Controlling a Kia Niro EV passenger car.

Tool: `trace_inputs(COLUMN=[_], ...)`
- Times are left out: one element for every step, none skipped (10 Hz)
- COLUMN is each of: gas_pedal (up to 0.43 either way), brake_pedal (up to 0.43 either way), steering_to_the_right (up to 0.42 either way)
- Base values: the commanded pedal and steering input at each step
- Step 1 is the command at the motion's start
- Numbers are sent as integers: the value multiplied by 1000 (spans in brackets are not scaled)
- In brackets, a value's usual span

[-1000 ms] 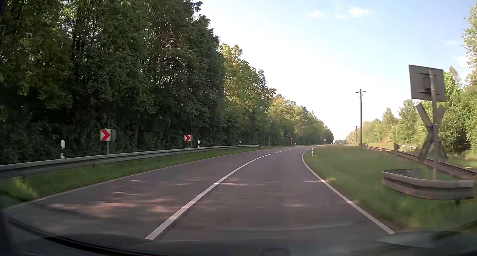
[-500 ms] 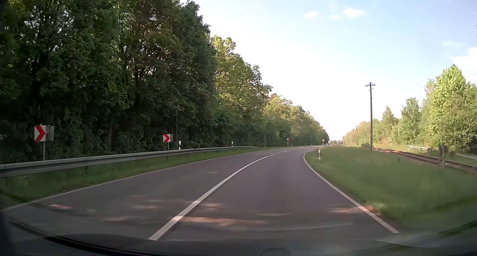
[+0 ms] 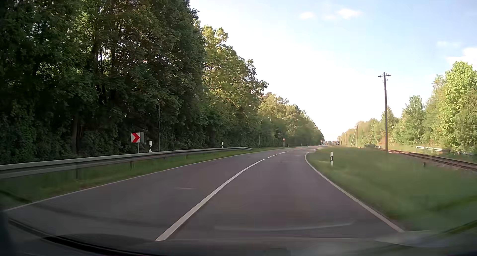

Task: Follow the waypoints while adhering to traffic rules and regulations

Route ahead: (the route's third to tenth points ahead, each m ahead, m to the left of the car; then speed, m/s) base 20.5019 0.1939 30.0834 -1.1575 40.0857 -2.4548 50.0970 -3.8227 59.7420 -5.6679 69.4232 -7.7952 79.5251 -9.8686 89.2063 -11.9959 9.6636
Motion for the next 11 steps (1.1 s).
trace_inputs(gas_pedal=[177, 177, 169, 169, 169, 177, 177, 177, 189, 197, 197], brake_pedal=[0, 0, 0, 0, 0, 0, 0, 0, 0, 0, 0], steering_to_the_right=[27, 31, 33, 34, 34, 34, 34, 34, 34, 34, 33])
